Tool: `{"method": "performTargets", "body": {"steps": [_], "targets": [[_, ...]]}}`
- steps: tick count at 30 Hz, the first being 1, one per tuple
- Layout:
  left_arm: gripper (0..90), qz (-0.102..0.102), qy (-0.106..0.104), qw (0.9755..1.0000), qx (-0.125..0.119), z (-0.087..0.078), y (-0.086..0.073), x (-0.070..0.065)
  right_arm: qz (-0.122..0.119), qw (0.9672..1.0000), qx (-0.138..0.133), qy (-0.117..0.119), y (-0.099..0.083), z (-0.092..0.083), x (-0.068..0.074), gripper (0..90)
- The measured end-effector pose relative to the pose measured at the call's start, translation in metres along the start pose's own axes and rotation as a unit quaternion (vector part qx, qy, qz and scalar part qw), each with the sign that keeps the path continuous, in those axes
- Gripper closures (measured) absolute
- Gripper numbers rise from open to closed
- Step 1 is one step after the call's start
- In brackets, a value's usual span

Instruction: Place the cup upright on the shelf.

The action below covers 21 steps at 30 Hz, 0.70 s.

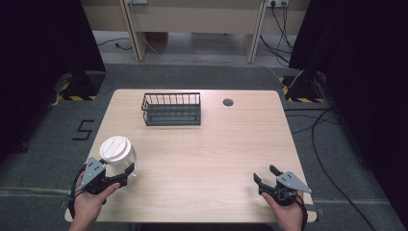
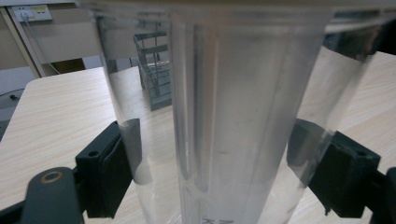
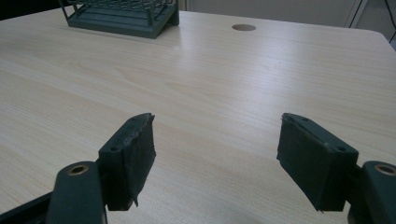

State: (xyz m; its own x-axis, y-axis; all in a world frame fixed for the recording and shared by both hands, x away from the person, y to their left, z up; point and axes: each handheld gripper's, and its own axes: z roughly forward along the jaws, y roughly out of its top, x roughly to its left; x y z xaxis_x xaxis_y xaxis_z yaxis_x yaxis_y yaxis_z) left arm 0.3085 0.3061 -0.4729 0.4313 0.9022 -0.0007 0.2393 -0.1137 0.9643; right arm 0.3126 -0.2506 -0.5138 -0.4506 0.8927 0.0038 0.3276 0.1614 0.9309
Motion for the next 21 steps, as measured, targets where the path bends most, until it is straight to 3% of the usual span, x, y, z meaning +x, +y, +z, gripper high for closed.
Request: {"method": "performTargets", "body": {"steps": [21], "targets": [[17.2, 0.008, -0.005, 0.9999, 0.006, 0.024, 0.029, 0.005, 0.000, 1.0000, 0.001, 0.000, 0.000, 0.000, 0.000, 28.0]]}}
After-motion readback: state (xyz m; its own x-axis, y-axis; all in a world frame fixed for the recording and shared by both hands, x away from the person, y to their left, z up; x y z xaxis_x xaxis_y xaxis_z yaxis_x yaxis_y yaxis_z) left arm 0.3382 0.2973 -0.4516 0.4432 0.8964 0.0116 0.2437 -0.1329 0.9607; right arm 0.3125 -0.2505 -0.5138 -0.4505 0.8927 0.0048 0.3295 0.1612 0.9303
